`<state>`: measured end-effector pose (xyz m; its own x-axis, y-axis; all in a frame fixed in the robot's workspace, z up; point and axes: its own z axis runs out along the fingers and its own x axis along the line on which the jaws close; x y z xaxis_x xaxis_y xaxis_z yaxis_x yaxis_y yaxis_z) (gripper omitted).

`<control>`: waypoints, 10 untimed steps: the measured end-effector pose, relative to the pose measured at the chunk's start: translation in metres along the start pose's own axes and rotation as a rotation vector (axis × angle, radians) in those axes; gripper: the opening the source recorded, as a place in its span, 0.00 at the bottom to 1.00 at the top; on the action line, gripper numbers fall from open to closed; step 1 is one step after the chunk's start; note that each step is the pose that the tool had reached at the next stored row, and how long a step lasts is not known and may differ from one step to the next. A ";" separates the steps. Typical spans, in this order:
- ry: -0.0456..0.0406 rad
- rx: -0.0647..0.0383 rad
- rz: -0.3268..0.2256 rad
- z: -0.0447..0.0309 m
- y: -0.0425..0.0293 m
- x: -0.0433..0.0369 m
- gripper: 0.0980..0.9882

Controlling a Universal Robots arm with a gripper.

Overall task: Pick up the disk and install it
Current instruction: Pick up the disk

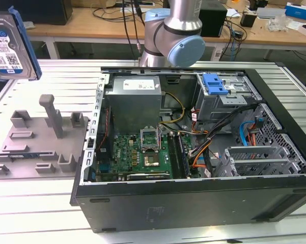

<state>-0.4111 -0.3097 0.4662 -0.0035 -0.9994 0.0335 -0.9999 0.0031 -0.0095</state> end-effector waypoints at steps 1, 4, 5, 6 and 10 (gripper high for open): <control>-0.0001 0.000 0.000 -0.0046 -0.0004 0.0001 0.30; -0.0014 0.000 0.000 -0.0192 -0.0016 0.0007 0.30; -0.0014 0.000 0.000 -0.0192 -0.0016 0.0008 0.30; -0.0014 0.000 0.000 -0.0192 -0.0016 0.0008 0.30; -0.0014 -0.001 0.000 -0.0229 -0.0053 0.0051 0.30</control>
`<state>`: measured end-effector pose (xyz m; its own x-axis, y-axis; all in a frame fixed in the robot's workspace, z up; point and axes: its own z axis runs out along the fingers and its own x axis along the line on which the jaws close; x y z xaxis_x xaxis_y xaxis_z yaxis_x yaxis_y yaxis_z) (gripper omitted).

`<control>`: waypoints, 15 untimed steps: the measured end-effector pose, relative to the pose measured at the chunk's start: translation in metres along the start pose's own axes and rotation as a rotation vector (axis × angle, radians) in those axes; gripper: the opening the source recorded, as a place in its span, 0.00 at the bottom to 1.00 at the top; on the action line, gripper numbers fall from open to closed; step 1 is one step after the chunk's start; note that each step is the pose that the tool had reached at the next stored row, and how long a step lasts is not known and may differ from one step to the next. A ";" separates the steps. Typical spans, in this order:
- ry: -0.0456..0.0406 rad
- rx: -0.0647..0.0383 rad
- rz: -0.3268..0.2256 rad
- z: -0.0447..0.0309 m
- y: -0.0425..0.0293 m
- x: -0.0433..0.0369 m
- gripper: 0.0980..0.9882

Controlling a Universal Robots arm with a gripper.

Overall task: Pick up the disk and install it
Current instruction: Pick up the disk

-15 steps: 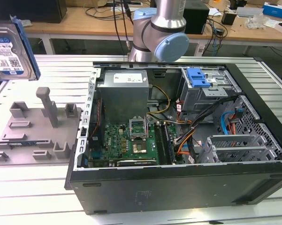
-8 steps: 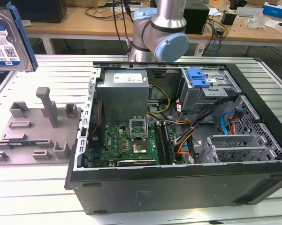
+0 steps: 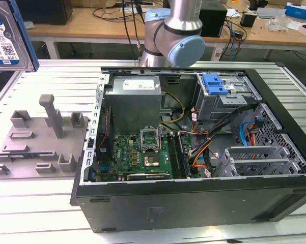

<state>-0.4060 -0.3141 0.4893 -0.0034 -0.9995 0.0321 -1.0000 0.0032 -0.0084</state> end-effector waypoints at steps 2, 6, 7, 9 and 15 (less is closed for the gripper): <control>0.0000 -0.003 0.000 -0.0031 -0.0114 0.0091 0.30; 0.0000 -0.006 0.000 -0.0035 -0.0364 0.0235 0.30; 0.0000 -0.007 0.000 -0.0037 -0.0439 0.0273 0.30; 0.0000 -0.009 0.000 -0.0037 -0.0545 0.0324 0.30; -0.0001 -0.009 0.000 -0.0029 -0.0848 0.0471 0.30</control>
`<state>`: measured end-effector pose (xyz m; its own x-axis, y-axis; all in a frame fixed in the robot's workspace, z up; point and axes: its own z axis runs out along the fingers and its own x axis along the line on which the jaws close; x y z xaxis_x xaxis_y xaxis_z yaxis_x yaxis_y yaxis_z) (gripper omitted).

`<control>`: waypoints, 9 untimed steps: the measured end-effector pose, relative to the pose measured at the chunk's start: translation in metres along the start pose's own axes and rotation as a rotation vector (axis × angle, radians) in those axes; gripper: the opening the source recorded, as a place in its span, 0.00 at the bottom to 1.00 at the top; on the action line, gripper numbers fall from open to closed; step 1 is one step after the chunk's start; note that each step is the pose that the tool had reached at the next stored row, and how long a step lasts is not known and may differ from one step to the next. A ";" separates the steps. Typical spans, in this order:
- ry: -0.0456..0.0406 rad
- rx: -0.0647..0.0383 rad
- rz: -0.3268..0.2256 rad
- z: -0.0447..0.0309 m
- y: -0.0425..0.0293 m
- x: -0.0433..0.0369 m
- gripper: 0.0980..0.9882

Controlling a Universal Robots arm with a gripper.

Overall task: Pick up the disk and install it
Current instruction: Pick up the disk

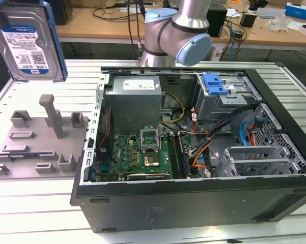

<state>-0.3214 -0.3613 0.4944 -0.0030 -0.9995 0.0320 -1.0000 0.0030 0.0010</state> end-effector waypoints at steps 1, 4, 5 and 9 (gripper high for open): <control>0.0001 0.000 0.000 0.0000 -0.0045 0.0018 0.30; 0.0001 -0.001 0.000 0.0002 -0.0232 0.0092 0.30; 0.0001 -0.001 0.000 0.0002 -0.0275 0.0108 0.30; 0.0002 -0.003 0.000 0.0005 -0.0468 0.0182 0.30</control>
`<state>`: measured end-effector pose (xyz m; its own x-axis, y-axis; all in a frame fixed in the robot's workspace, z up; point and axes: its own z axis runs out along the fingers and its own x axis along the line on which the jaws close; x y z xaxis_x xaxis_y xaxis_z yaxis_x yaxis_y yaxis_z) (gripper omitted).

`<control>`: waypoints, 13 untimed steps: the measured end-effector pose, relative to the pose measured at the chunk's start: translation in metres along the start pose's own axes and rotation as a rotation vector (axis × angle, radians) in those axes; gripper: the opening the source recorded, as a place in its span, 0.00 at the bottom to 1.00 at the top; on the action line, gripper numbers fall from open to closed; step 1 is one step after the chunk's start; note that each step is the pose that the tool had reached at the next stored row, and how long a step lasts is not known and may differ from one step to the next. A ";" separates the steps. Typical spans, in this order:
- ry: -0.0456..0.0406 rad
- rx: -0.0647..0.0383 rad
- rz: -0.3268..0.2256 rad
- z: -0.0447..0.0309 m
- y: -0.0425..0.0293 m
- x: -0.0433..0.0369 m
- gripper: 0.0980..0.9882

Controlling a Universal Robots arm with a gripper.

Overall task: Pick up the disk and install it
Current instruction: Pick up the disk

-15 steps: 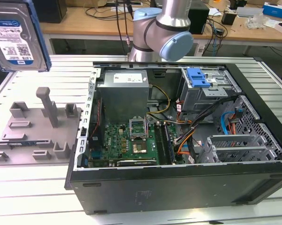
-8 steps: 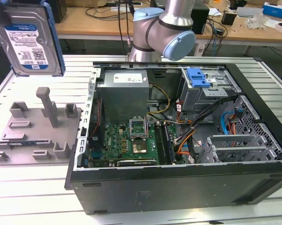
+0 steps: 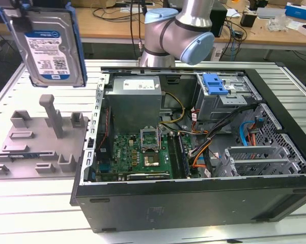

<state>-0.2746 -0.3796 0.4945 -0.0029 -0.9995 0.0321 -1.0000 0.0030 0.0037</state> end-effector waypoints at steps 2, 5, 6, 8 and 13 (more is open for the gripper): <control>0.0000 -0.001 0.000 0.0001 -0.0146 0.0059 0.30; -0.0001 -0.004 0.000 0.0003 -0.0335 0.0134 0.30; -0.0001 -0.004 0.000 0.0004 -0.0386 0.0155 0.30; -0.0001 -0.006 0.000 0.0005 -0.0502 0.0201 0.30; 0.0000 -0.009 0.000 0.0007 -0.0782 0.0312 0.30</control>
<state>-0.1966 -0.4110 0.4945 -0.0029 -0.9995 0.0321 -0.9999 0.0033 0.0127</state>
